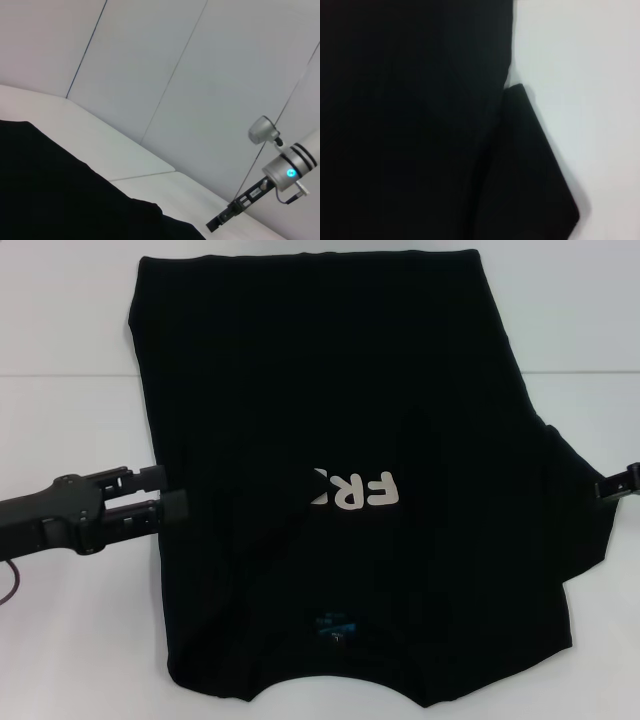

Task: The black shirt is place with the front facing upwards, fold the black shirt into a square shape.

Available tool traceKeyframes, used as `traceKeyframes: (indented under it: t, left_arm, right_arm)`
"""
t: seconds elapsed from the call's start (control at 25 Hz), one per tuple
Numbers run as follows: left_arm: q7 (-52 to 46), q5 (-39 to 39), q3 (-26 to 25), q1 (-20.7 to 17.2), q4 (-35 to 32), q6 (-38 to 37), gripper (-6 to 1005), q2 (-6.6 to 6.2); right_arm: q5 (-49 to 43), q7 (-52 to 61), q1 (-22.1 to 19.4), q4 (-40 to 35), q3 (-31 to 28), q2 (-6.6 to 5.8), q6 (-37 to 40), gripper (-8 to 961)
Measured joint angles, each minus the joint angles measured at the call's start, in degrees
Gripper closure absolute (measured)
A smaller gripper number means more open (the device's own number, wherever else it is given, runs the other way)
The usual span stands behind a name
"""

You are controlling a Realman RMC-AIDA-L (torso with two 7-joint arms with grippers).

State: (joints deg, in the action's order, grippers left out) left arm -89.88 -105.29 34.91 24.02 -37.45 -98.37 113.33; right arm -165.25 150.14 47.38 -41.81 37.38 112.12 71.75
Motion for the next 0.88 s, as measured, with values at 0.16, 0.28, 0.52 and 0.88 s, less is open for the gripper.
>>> traceKeyframes:
  t: [0.16, 0.28, 0.52, 0.88]
  left_arm:
    - [0.0, -0.9, 0.3, 0.0, 0.0, -0.5, 282, -0.08]
    - [0.3, -2.6, 0.3, 0.0, 0.0, -1.0, 283, -0.05]
    - [4.0, -7.5, 0.4, 0.0, -0.1, -2.3, 283, 0.31]
    - [5.8, -9.8, 0.1, -0.2, 0.0, -1.1, 282, 0.48]
  right_arm:
    - [-0.1, 0.0, 1.0, 3.1, 0.0, -0.05, -2.9, 42]
    - [-0.1, 0.0, 1.7, 5.2, 0.2, -0.03, -4.7, 42]
    - [-0.3, 0.1, 2.2, 7.0, 0.3, 0.16, -6.7, 41]
    - [-0.4, 0.2, 2.4, 7.8, 0.3, 0.33, -7.1, 42]
